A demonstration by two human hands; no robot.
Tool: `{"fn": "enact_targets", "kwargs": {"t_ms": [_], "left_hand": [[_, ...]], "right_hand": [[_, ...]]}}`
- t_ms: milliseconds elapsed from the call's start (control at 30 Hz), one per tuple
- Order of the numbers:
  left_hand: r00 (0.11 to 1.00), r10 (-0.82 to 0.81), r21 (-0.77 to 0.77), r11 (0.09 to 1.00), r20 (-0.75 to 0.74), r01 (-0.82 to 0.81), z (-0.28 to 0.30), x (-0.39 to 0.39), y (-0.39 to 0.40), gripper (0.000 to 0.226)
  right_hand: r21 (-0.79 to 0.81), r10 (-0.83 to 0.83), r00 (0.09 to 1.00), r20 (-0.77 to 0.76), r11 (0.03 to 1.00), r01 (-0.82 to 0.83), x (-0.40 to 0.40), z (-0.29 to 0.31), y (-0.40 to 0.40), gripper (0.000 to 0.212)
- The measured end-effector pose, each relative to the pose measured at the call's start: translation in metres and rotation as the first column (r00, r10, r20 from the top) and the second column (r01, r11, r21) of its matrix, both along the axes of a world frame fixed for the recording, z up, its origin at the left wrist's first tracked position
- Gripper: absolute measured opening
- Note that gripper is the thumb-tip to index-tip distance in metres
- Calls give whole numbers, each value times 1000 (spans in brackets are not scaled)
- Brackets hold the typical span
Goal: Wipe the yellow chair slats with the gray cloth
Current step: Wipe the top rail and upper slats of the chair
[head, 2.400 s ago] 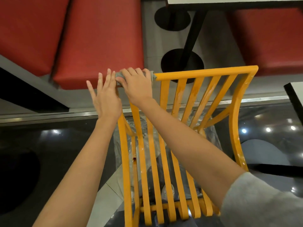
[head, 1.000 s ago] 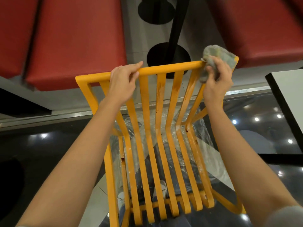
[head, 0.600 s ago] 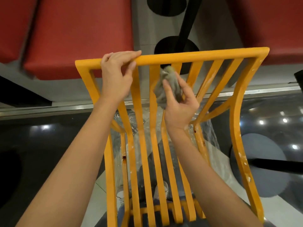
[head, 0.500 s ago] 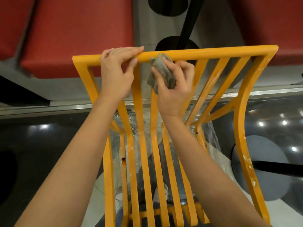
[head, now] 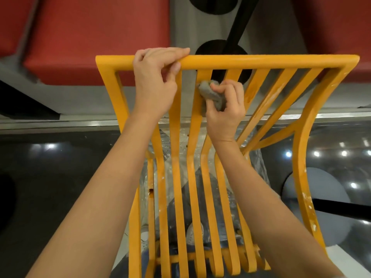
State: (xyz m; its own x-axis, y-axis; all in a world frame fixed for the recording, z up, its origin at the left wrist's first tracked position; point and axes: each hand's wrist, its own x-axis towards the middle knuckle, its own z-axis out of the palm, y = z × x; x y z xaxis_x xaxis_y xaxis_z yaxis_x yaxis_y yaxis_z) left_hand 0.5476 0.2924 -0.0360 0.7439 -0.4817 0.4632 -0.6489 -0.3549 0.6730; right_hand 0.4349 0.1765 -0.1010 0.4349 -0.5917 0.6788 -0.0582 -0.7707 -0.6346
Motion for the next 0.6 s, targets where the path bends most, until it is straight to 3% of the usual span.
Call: {"fn": "enact_targets", "kwargs": {"t_ms": [67,200,400,500,600], "left_hand": [[1000,-14,8,1000,0,14,0,0,0,33],[1000,-14,11,1000,4,14,1,1,2,32],[1000,-7,15,1000,-1,7,1,-1,0,33],[1000,10,4,1000,-5,-10,1,0,1,33],[1000,3,18,1000,-5,-3,2,-2,1,32]], "right_hand": [[-1,16,1000,-24,1000,-16,-2,-8,3,11],[72,91,970,-225,994,-76,-21,-38,18,12],[5,55,997,49,998,-55,17,29,3,7],[62,107,987,-116,993,-101,-1,-13,16,11],[230,147,947,-287,970,-81,-31,-50,22,16]]}}
